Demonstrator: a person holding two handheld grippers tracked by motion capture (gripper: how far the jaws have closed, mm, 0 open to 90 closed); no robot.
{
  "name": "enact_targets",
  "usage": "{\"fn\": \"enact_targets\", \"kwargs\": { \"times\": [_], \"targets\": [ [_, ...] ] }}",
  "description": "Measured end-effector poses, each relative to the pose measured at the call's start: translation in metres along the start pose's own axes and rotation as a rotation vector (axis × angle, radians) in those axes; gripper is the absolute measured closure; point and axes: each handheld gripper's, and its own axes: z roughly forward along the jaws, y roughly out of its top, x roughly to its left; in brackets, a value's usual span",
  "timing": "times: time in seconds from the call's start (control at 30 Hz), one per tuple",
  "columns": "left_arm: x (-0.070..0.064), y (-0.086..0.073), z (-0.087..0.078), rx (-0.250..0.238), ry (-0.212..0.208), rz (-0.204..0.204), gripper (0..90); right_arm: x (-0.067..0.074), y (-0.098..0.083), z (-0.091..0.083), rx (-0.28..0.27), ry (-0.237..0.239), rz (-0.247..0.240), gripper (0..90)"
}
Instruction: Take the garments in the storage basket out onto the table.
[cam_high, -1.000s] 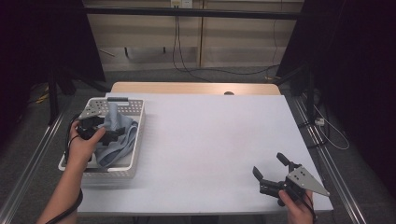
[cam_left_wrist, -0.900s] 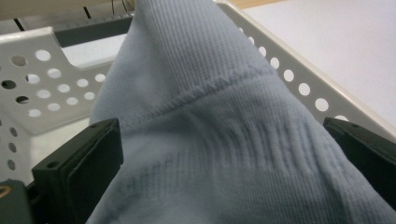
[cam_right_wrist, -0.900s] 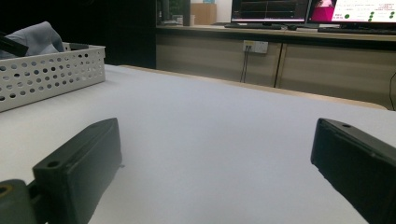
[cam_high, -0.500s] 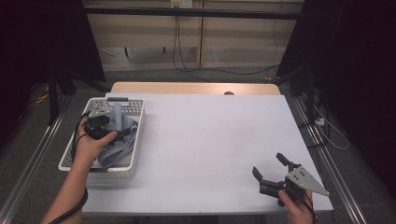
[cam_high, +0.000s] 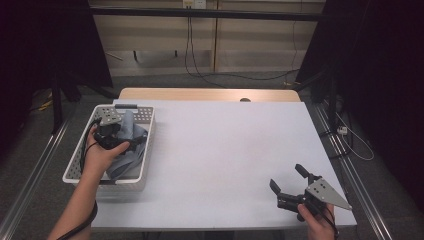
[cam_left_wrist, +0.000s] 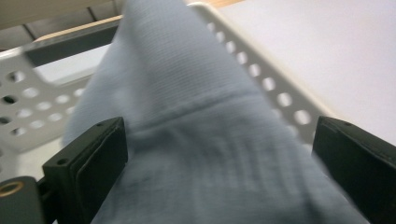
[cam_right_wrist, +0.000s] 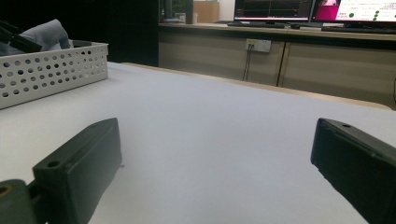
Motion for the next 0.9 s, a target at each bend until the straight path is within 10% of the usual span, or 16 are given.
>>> {"fn": "enact_targets", "kwargs": {
  "times": [0.47,0.9],
  "targets": [
    [0.033,-0.018,-0.008,0.058,0.05,-0.11,2.0,0.0,0.0,0.0,0.004,0.004,-0.001,1.3],
    [0.035,-0.035,0.013,0.137,0.02,-0.168,0.1,0.0,0.0,-0.001,0.004,0.006,-0.002,1.3]
  ]
}}
